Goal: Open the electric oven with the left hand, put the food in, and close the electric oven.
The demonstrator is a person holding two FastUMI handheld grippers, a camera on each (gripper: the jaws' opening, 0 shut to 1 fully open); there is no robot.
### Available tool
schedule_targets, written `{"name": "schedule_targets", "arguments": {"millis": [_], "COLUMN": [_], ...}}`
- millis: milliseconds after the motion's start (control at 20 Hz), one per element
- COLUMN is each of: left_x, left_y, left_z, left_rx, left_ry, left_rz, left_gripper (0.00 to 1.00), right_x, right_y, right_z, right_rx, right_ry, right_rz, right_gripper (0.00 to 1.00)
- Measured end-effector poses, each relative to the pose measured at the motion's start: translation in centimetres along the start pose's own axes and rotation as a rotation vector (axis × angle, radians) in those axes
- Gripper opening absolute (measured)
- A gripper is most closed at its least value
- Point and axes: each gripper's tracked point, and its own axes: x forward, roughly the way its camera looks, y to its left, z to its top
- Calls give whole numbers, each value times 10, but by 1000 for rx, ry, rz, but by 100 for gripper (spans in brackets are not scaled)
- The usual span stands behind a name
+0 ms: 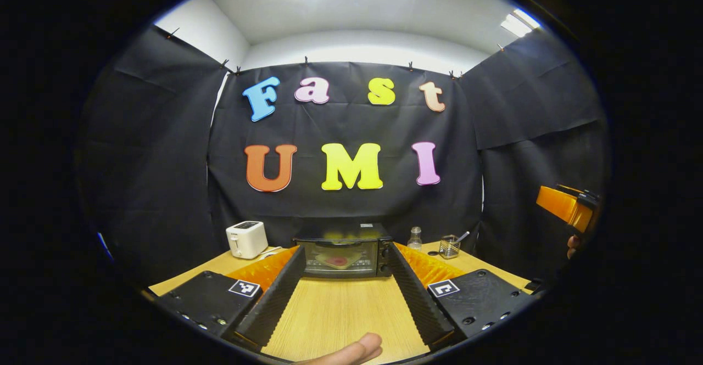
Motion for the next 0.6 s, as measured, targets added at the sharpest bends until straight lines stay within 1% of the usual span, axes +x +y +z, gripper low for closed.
{"name": "schedule_targets", "arguments": {"millis": [150, 350, 600], "left_x": [3, 4, 5], "left_y": [0, 0, -13], "left_z": [-2, -6, -6], "left_rx": [-10, -7, 8], "left_ry": [2, 20, 28], "left_rz": [-7, -23, -61], "left_gripper": [95, 95, 95], "right_x": [5, 12, 15], "right_y": [-6, -5, -5], "right_z": [-4, -11, -18], "right_rx": [5, 23, 36], "right_ry": [15, 36, 54], "right_rz": [-27, -25, -20], "right_gripper": [95, 95, 95]}}
